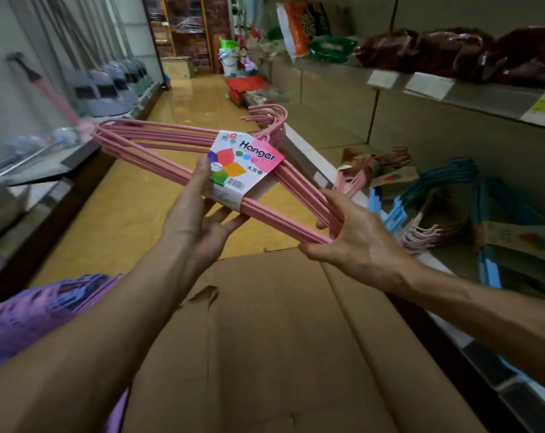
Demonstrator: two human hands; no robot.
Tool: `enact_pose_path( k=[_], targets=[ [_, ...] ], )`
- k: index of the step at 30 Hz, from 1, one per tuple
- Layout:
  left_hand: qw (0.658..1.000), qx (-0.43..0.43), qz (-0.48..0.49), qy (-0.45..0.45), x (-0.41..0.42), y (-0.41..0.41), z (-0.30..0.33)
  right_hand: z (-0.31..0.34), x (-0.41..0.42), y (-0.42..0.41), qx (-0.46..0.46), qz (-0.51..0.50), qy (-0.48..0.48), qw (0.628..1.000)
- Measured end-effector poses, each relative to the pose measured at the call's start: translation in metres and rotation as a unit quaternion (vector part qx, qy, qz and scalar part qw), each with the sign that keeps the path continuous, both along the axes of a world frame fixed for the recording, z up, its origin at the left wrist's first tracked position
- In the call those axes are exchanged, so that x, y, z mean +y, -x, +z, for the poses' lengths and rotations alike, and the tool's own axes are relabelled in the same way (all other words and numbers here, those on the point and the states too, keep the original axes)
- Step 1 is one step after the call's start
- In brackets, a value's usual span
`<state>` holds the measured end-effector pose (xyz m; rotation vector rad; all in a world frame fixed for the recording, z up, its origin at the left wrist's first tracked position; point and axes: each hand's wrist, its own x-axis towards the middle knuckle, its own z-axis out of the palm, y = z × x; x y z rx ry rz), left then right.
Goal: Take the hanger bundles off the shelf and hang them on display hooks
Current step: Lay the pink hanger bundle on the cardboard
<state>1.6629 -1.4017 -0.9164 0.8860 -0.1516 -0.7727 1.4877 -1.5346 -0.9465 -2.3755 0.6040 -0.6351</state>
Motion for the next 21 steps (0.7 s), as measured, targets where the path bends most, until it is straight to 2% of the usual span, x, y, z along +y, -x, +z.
enact_pose_path(
  k=[4, 7, 10, 13, 17, 19, 21],
  targets=[
    [0.994, 0.02, 0.01, 0.106, 0.015, -0.006, 0.012, -0.008, 0.042, 0.0, -0.022, 0.023, -0.027, 0.999],
    [0.993, 0.027, 0.063, 0.097, 0.026, -0.007, 0.008, -0.009, 0.062, 0.007, -0.015, 0.035, -0.071, 0.997],
    [0.993, 0.02, 0.061, 0.095, 0.035, -0.006, 0.006, 0.002, 0.078, 0.014, -0.015, 0.042, -0.186, 0.982],
    [0.995, 0.018, 0.041, 0.084, 0.046, 0.002, 0.012, 0.018, 0.085, 0.011, -0.02, 0.046, -0.344, 0.938],
    [0.998, 0.01, 0.022, 0.065, 0.055, 0.016, 0.018, 0.039, 0.094, 0.005, -0.03, 0.106, -0.545, 0.831],
    [0.998, 0.003, 0.011, 0.057, 0.057, 0.02, 0.018, 0.046, 0.098, 0.003, -0.017, 0.114, -0.581, 0.805],
    [0.999, -0.012, -0.015, 0.038, 0.061, 0.021, 0.017, 0.048, 0.102, -0.001, -0.008, 0.088, -0.582, 0.809]
  ],
)
